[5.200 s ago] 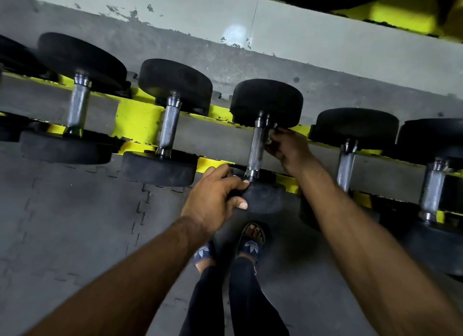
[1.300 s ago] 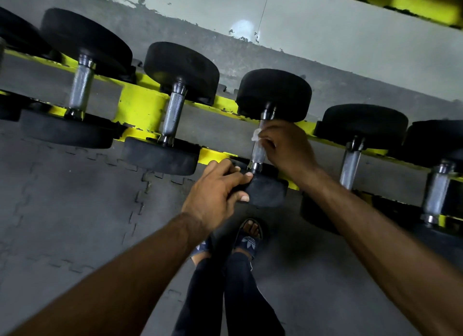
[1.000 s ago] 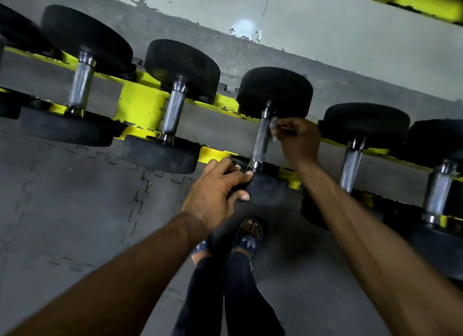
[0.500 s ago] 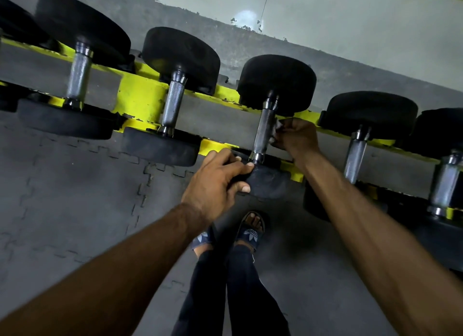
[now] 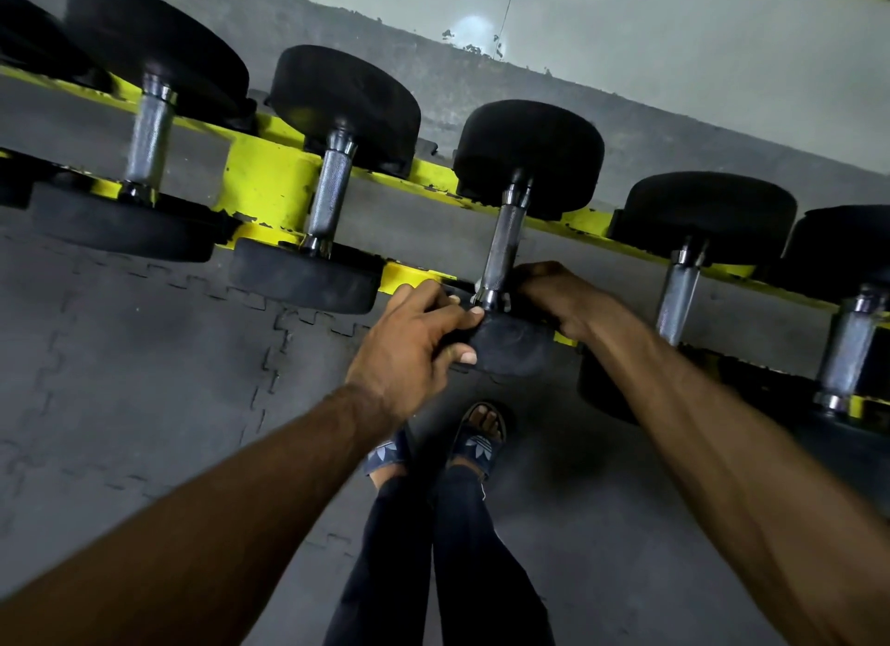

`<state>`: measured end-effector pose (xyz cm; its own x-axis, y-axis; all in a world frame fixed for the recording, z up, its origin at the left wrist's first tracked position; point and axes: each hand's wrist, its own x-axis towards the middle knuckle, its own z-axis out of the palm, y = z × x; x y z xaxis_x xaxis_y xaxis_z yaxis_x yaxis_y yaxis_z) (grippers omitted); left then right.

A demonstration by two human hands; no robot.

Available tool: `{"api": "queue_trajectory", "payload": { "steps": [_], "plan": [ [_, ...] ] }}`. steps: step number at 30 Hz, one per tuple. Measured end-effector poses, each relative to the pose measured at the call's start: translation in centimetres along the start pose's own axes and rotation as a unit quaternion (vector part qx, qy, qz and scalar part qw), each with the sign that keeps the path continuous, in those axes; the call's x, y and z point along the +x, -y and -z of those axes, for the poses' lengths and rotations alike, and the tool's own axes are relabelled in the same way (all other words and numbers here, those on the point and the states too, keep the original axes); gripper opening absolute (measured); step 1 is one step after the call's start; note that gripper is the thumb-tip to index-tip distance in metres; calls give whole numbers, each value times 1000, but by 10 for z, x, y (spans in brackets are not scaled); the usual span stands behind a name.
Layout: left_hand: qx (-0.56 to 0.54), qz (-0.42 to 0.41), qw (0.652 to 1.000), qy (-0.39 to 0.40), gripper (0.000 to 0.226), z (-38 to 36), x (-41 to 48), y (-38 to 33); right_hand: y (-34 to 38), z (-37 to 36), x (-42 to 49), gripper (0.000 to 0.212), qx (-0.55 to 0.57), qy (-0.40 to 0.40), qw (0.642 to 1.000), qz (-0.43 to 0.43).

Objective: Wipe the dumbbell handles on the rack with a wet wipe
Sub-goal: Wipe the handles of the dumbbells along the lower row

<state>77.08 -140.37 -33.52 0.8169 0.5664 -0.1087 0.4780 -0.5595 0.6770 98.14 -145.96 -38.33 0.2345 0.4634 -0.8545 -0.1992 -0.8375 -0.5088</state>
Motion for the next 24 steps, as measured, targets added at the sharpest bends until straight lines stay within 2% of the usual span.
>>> {"api": "queue_trajectory", "payload": {
  "steps": [4, 7, 11, 14, 16, 19, 21, 22, 24],
  "plan": [
    [6, -3, 1000, 2, 38, -1, 0, 1, -12, 9, -11, 24, -41, -87, 995, 30],
    [8, -9, 1000, -1, 37, -1, 0, 3, -9, 12, -16, 16, -155, -101, 973, 135],
    [11, -10, 1000, 0, 37, -1, 1, 3, 16, 12, -24, 16, -359, -42, 880, 307],
    [13, -17, 1000, -8, 37, -2, 1, 3, 36, -3, -21, 17, -514, -3, 777, 364],
    [16, -22, 1000, -15, 39, -3, 0, 4, 53, -19, -13, 18, -600, 15, 727, 335],
    [14, -21, 999, -22, 39, -6, -1, 5, 87, -47, 0, 9, -699, 61, 694, 162],
    [10, -16, 1000, -25, 39, -7, -1, 5, 98, -57, 13, 17, -730, 117, 669, 77],
    [8, -12, 1000, -26, 39, -7, -2, 5, 100, -58, 19, 18, -731, 144, 665, 56],
    [7, -7, 1000, -26, 39, -7, -2, 5, 98, -50, 23, 16, -688, 170, 704, 54]
  ]
}}
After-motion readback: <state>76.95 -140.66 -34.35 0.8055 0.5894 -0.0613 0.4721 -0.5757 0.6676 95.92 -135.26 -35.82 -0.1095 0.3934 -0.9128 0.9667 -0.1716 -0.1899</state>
